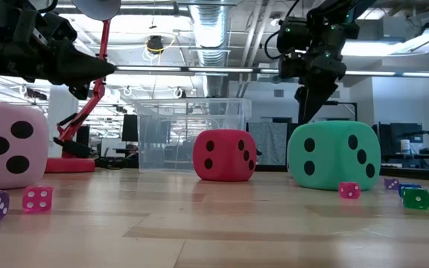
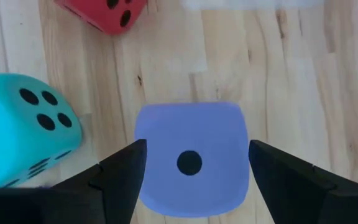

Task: Pick & Place Dice
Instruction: Put the large purple die into the transparent bin

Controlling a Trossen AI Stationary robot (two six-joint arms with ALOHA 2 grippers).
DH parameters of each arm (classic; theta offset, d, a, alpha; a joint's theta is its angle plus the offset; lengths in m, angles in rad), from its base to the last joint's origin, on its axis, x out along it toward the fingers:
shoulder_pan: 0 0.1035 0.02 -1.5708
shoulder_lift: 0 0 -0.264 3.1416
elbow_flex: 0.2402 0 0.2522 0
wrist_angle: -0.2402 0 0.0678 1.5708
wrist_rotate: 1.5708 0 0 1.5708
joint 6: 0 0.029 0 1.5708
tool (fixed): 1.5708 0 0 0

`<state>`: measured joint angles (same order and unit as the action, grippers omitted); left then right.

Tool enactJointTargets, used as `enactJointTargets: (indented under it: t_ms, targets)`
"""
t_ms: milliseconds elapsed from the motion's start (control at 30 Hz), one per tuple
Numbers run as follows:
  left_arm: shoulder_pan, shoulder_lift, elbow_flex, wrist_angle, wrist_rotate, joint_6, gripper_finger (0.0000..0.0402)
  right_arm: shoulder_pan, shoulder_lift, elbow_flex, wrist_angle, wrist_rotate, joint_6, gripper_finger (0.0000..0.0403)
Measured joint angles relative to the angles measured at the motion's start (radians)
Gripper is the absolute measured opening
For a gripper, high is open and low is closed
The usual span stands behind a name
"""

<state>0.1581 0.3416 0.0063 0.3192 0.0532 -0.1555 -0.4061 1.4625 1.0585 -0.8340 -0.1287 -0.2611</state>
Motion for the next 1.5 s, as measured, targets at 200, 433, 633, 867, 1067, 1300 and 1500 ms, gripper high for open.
enactJointTargets:
  t_ms: [200, 433, 633, 867, 1067, 1300, 1500]
  targets:
    - [0.000, 0.000, 0.000, 0.006, -0.001, 0.000, 0.0011, 0.000, -0.002, -0.001, -0.010, 0.000, 0.003, 0.0278]
    - [0.000, 0.000, 0.000, 0.006, -0.002, 0.000, 0.0011, -0.002, -0.003, 0.004, -0.004, 0.000, 0.000, 0.0278]
    - [0.000, 0.000, 0.000, 0.005, -0.003, 0.000, 0.0011, -0.002, -0.003, 0.004, -0.003, 0.000, 0.000, 0.0278]
    - [0.000, 0.000, 0.000, 0.005, -0.003, 0.000, 0.0011, -0.002, -0.003, 0.005, -0.003, 0.000, 0.000, 0.0278]
    - [0.000, 0.000, 0.000, 0.005, -0.004, 0.000, 0.0011, -0.002, -0.003, 0.006, 0.012, 0.000, -0.007, 0.0278]
    - [0.000, 0.000, 0.000, 0.005, -0.004, 0.000, 0.0011, -0.015, -0.003, 0.006, 0.046, -0.001, -0.078, 0.0278]
    - [0.000, 0.000, 0.000, 0.005, -0.004, 0.000, 0.0011, -0.015, -0.003, 0.006, 0.048, -0.001, -0.079, 0.0278]
